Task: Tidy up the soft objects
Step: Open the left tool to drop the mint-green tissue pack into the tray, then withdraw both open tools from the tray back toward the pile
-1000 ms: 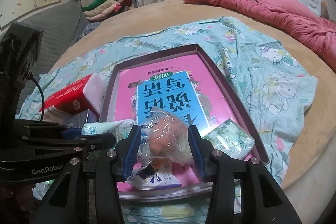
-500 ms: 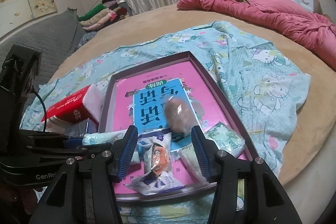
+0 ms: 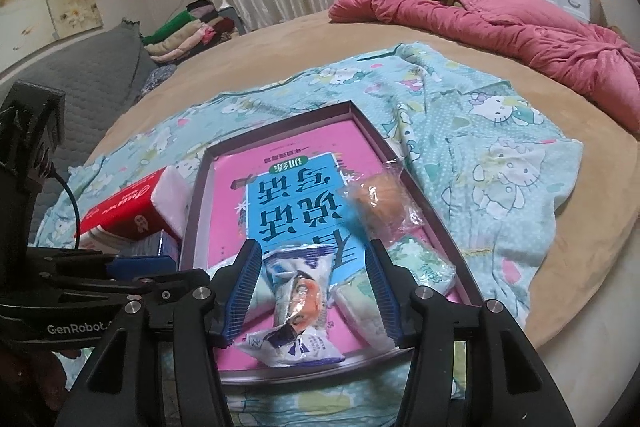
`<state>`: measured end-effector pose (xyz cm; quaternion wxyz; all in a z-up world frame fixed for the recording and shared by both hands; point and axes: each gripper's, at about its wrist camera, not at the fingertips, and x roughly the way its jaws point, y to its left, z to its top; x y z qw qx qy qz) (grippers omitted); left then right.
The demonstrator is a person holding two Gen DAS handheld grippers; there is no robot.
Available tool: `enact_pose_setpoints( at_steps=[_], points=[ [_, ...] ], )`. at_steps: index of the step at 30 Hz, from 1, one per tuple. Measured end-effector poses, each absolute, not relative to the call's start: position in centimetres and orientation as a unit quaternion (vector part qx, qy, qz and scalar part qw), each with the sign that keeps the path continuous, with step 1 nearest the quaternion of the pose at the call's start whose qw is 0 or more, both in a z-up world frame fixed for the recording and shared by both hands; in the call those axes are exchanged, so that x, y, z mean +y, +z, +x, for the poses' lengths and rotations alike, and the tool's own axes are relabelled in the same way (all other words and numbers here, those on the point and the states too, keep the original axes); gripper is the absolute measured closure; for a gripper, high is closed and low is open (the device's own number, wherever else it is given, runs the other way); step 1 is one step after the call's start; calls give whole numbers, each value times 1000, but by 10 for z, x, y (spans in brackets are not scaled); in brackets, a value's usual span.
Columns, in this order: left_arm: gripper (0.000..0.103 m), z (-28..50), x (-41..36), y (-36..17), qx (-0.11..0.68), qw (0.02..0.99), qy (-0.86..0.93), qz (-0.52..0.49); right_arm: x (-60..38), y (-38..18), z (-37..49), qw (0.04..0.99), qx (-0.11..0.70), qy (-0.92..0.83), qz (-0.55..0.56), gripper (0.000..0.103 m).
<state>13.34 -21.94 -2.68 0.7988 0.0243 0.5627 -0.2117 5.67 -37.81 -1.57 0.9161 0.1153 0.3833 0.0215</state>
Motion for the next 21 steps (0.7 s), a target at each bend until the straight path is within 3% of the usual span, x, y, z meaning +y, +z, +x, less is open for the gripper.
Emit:
enact_pose_setpoints(
  at_steps=[9,12,21],
  points=[
    [46,130,-215,-18,549,808,-212,25,-381,-13,55,918,379,10,116,43],
    [38,128,-214,-13,543,813,-211,28,-380,-12,54,919,377,6,114,42],
    [30,120,-204,0,524,828,-198,35,-377,-4,50,923,371,-7,102,35]
  ],
)
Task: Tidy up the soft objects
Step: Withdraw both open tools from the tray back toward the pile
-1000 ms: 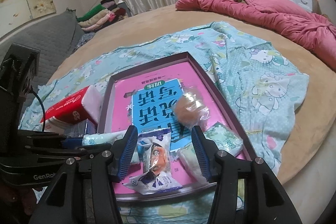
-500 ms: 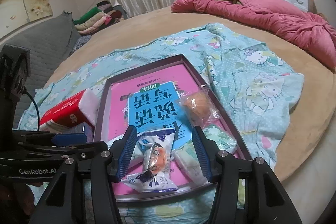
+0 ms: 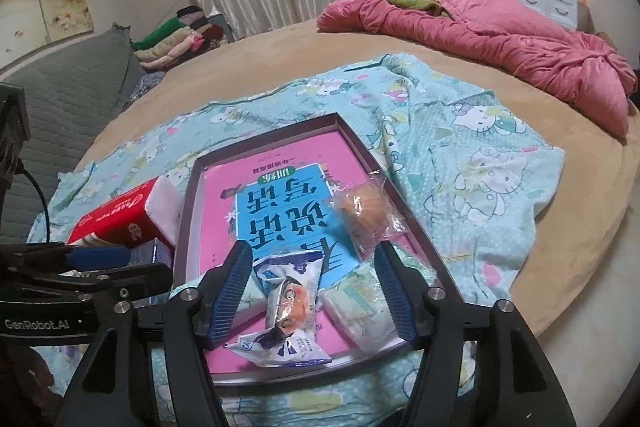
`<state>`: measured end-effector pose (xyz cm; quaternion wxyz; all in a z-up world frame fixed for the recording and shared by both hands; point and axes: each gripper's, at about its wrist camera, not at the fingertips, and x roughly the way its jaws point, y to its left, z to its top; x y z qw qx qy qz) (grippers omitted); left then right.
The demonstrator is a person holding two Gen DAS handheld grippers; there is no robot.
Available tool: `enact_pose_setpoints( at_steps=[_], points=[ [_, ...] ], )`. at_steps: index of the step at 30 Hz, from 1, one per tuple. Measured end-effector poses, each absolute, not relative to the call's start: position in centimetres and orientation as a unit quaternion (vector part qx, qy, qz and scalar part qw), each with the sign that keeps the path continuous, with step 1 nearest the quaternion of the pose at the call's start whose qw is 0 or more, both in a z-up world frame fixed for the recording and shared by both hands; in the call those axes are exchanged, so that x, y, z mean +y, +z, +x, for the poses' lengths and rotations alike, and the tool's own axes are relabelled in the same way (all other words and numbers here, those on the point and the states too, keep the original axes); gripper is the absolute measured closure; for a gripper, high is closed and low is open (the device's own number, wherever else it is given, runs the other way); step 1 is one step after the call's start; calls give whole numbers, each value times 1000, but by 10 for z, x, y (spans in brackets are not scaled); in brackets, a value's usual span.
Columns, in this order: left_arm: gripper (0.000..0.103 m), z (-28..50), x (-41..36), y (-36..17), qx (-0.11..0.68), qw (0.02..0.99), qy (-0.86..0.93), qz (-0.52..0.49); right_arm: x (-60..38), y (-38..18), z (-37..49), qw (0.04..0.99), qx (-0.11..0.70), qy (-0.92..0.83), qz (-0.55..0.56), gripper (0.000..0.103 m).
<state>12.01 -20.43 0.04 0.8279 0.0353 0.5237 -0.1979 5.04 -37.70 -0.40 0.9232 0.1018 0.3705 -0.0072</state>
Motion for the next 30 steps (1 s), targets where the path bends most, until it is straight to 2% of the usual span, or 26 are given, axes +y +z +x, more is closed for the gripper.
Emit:
enact_pose_setpoints(
  at_steps=[5,9,30],
  points=[
    [29,116,-196,7,516,834,-191,33,-371,3,47,927,363,-12,90,30],
    [21,112,-191,12,512,837,-188,34,-366,10,45,930,359,-16,79,30],
    [21,88,-114,40,482,867,-128,7,-292,60,30,944,325,49,24,27]
  ],
)
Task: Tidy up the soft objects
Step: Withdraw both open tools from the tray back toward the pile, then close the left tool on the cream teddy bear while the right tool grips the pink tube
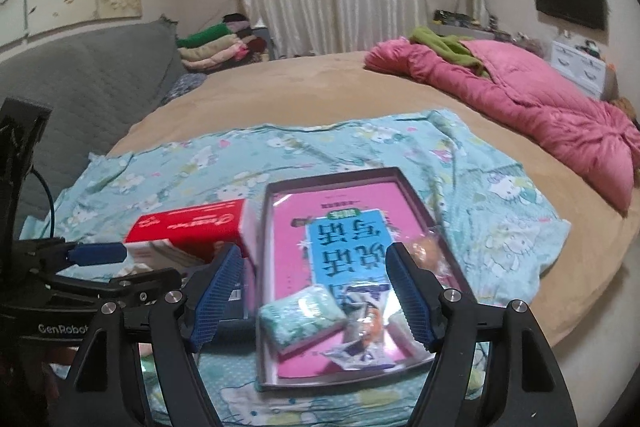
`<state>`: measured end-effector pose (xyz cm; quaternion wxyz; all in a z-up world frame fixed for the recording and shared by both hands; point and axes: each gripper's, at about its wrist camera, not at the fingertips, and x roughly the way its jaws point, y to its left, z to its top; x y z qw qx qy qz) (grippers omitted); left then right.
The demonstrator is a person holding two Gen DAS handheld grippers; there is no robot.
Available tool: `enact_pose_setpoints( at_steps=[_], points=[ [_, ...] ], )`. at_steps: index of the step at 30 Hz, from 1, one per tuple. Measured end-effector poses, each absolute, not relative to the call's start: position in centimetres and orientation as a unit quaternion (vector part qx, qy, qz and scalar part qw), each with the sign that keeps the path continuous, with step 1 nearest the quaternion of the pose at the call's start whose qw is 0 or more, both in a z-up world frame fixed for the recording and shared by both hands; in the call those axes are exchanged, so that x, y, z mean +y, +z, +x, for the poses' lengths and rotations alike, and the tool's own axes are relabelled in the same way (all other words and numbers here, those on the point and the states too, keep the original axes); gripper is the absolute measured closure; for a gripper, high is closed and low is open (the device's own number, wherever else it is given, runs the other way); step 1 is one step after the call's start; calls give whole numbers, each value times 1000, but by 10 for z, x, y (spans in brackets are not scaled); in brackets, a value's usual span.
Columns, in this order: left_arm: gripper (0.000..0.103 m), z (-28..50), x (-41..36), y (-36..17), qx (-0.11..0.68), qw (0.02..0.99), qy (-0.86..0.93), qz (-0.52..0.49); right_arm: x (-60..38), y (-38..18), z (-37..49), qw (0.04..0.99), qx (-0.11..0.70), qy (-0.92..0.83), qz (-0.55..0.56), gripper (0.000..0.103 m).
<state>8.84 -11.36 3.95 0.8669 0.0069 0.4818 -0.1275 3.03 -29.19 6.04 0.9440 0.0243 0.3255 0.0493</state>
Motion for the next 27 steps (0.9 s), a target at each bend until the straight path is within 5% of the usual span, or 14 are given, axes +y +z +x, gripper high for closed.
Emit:
enact_pose_setpoints(
  at_steps=[27],
  points=[
    [21,57,47,12,502,859,-14,-98,-208,22,31,895,419,153,5,27]
  ],
)
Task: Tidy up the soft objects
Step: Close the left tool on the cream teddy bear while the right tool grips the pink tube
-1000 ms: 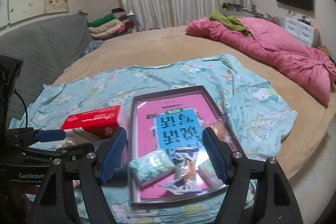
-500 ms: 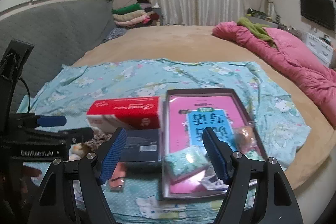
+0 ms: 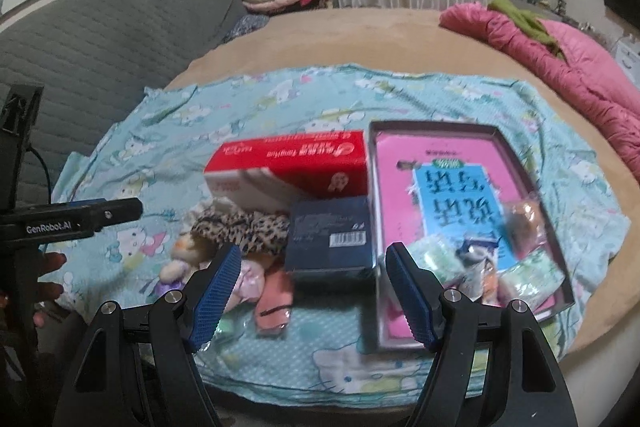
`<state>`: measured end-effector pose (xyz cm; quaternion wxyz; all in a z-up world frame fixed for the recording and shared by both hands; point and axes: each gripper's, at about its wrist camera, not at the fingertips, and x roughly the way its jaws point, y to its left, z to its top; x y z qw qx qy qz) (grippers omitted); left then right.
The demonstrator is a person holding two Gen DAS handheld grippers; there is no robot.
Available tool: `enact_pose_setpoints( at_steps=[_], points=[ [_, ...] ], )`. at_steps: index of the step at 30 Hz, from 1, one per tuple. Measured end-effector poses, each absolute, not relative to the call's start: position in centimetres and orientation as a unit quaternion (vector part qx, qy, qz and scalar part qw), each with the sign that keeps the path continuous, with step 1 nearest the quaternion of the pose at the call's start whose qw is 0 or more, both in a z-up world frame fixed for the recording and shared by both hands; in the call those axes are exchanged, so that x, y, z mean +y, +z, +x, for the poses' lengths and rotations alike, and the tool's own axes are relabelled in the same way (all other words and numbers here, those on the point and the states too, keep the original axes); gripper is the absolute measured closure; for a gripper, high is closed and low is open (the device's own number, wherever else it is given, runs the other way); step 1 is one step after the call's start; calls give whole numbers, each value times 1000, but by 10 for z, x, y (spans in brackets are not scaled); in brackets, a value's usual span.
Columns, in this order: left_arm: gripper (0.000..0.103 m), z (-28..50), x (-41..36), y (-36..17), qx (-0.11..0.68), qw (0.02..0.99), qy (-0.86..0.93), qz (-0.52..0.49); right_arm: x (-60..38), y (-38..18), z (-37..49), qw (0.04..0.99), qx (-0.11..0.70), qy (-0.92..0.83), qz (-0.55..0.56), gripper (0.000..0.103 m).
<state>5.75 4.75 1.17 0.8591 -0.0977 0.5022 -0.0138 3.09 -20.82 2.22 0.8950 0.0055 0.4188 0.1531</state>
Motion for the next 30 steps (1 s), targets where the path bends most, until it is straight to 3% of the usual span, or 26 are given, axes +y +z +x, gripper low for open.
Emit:
enact_pose_setpoints(
  at_steps=[24,30],
  points=[
    [21,51,35,-47,567,815,-57,-110,-174,-61,47,833,530,155,-4,27],
    [21,56,34,-55,575,809,-57,-111,-169,-77,56,823,545,162,14,57]
  ],
)
